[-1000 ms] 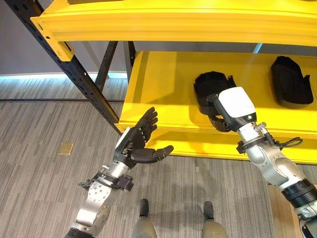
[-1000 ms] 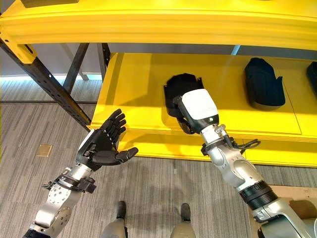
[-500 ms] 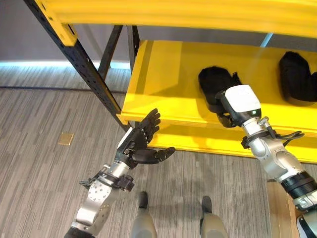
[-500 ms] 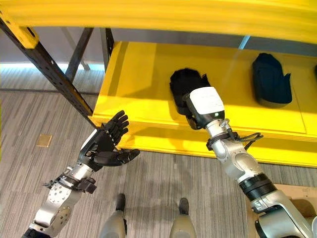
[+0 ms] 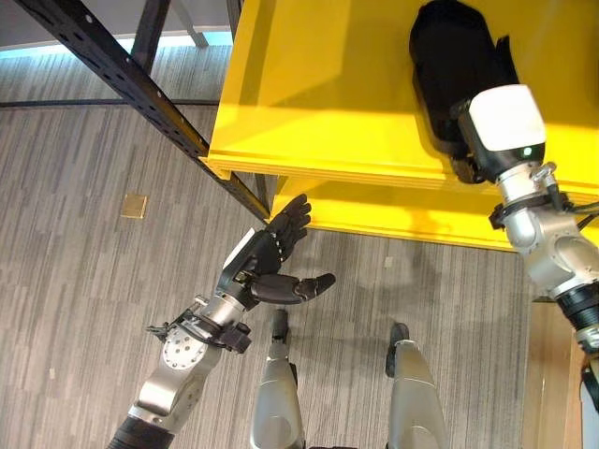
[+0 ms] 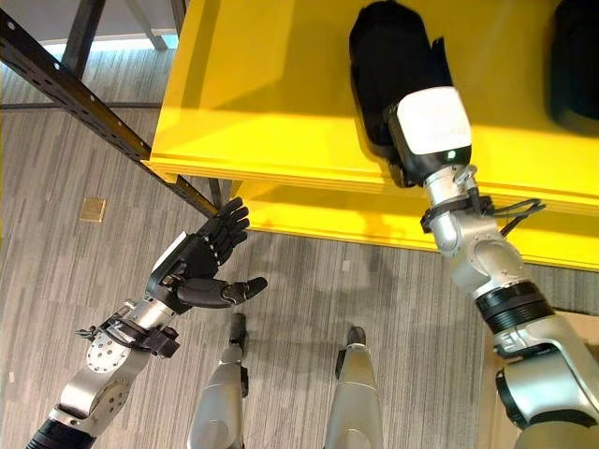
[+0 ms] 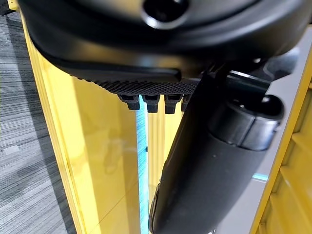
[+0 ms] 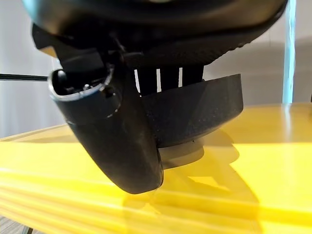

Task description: Move parts from the plastic box to the shelf.

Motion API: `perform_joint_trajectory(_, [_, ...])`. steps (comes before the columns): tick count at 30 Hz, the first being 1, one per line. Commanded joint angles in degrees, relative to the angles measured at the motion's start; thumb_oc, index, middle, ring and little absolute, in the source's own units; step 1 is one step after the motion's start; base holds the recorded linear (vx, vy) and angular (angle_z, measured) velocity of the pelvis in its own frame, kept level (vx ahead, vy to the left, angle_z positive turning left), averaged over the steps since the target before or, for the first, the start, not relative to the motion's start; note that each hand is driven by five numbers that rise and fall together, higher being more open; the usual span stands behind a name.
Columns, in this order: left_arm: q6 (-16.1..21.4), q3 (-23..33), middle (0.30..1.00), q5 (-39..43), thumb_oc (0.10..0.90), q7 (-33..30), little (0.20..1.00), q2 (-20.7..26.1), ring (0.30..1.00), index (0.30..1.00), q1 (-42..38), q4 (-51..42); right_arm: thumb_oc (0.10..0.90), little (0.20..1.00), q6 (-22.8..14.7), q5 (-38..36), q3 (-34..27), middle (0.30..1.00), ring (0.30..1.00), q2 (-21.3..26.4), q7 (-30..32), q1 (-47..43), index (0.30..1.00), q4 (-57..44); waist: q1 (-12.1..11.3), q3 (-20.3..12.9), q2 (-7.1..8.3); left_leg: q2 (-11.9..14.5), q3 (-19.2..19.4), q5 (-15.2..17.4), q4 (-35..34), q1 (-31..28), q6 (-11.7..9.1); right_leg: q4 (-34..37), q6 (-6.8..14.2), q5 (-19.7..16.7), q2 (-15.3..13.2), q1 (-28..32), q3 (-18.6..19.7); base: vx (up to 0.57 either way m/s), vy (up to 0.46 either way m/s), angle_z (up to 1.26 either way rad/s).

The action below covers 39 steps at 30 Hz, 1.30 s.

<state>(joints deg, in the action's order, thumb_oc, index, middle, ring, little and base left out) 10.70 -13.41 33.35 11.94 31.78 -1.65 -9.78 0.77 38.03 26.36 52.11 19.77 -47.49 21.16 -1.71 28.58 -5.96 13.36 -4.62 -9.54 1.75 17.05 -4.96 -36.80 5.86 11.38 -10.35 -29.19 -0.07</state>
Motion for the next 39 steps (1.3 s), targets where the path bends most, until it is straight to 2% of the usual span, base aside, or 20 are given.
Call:
perform_joint_trajectory(1, [5.65, 0.13, 1.000, 0.58, 0.900, 1.42, 1.000, 1.27, 1.000, 1.000, -2.58, -8.52, 0.400, 0.300, 3.75, -0.39, 0.05, 0.300, 0.300, 3.39, 4.85, -10.69, 0.300, 2.23, 0.39, -3.09, 1.54, 2.94, 1.96, 9.64, 6.90, -5.16, -2.35, 6.96, -1.25, -3.45, -0.03, 2.12, 2.92, -0.06, -0.026, -0.03])
perform_joint_trajectory(4, [5.66, 0.23, 1.000, 0.75, 0.900, 1.97, 1.000, 1.23, 1.000, 1.000, -2.65, -8.54, 0.400, 0.300, 3.75, -0.52, 0.64, 0.300, 0.300, 4.00, 5.02, -12.33, 0.300, 3.44, 0.44, -2.92, 1.24, 3.08, 2.16, 9.21, 6.54, -5.21, -2.49, 5.82, -1.34, -3.09, -0.10, 0.97, 3.06, -0.04, -0.017, -0.03])
perform_joint_trajectory(8, [5.74, -0.01, 1.000, 0.87, 0.900, 2.05, 1.000, 1.27, 1.000, 1.000, -2.96, -8.56, 0.400, 0.300, 6.76, -1.92, 1.34, 0.300, 0.300, 4.38, 5.52, -14.64, 0.300, 4.69, 0.50, -2.77, 1.02, 3.49, 2.37, 8.76, 6.30, -5.12, -2.62, 4.51, -1.51, -2.65, -0.07, -0.26, 3.34, -0.03, -0.027, -0.04])
perform_joint_trajectory(14, [5.41, -0.35, 1.000, 0.80, 0.900, 2.04, 1.000, 1.43, 1.000, 1.000, -3.25, -8.60, 0.400, 0.300, 6.79, -3.43, 3.76, 0.300, 0.300, 5.33, 5.13, -21.33, 0.300, 10.16, -0.02, -2.86, 0.69, 3.75, 2.37, 8.08, 6.09, -5.06, -3.01, 3.12, -1.69, -1.92, -0.28, -1.29, 3.26, -0.03, -0.021, -0.03])
perform_joint_trajectory(26, [4.00, 0.54, 1.000, 0.68, 0.900, 2.39, 1.000, 1.94, 1.000, 1.000, -3.17, -8.26, 0.400, 0.300, 3.10, -5.48, 11.25, 0.300, 0.300, 5.66, 1.96, -30.13, 0.300, 15.61, -2.19, -4.10, 1.87, 4.28, 1.57, 8.11, 5.95, -5.04, -3.42, 2.89, -1.68, -1.43, -0.82, -0.56, 1.94, 0.02, -0.007, 0.02])
perform_joint_trajectory(39, [2.50, 1.77, 1.000, 0.21, 0.900, 2.61, 1.000, 1.94, 1.000, 1.000, -2.94, -7.72, 0.400, 0.300, 2.75, -7.12, 12.12, 0.300, 0.300, 1.82, -2.64, -30.14, 0.300, 13.31, -4.14, -4.53, 2.81, 4.08, 0.68, 9.06, 6.07, -4.67, -3.21, 5.29, -1.05, -2.03, -1.49, 1.96, 0.81, 0.03, 0.017, 0.07])
